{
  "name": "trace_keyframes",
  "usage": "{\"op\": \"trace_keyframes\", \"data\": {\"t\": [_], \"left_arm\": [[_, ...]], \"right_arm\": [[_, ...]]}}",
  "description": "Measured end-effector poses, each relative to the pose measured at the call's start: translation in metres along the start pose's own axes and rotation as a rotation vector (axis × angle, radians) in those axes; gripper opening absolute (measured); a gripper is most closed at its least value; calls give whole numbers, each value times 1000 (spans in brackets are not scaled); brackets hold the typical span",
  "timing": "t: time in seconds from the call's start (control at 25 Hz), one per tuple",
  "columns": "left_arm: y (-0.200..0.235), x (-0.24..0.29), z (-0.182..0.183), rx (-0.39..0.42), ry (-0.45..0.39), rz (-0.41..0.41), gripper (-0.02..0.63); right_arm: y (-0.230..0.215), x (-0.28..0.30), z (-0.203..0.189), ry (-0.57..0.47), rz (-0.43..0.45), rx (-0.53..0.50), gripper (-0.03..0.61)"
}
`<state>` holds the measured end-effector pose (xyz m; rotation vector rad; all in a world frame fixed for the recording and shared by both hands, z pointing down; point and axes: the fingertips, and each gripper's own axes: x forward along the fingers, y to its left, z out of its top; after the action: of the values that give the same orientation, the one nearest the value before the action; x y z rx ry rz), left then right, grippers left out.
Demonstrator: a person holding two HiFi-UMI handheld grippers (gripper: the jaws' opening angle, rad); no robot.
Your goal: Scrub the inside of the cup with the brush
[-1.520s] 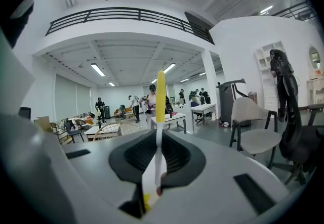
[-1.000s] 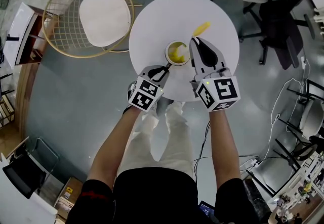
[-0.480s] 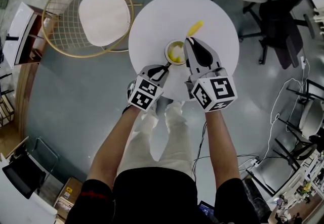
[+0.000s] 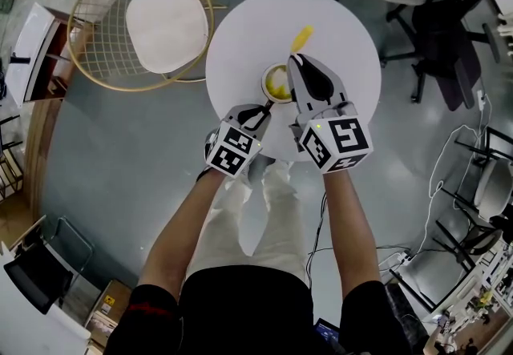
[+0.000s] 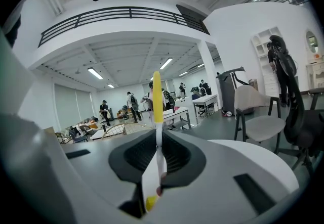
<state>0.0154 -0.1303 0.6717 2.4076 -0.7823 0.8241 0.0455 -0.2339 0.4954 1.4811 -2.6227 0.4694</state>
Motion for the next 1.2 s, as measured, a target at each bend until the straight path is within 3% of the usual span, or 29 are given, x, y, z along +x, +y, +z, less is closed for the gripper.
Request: {"op": "trace_keyframes", "data": {"t": [0.56, 0.92, 1.2], "left_arm": [[0, 0, 2, -6, -9, -8, 75], [-1, -4, 9, -15, -75, 12, 78], [-2, -6, 20, -14, -95, 1, 143]], "right_arm": [[-8, 9, 4, -20, -25, -14, 46], [-12, 1, 4, -23, -35, -8, 46], [-11, -4, 10, -28, -40, -10, 46]]}}
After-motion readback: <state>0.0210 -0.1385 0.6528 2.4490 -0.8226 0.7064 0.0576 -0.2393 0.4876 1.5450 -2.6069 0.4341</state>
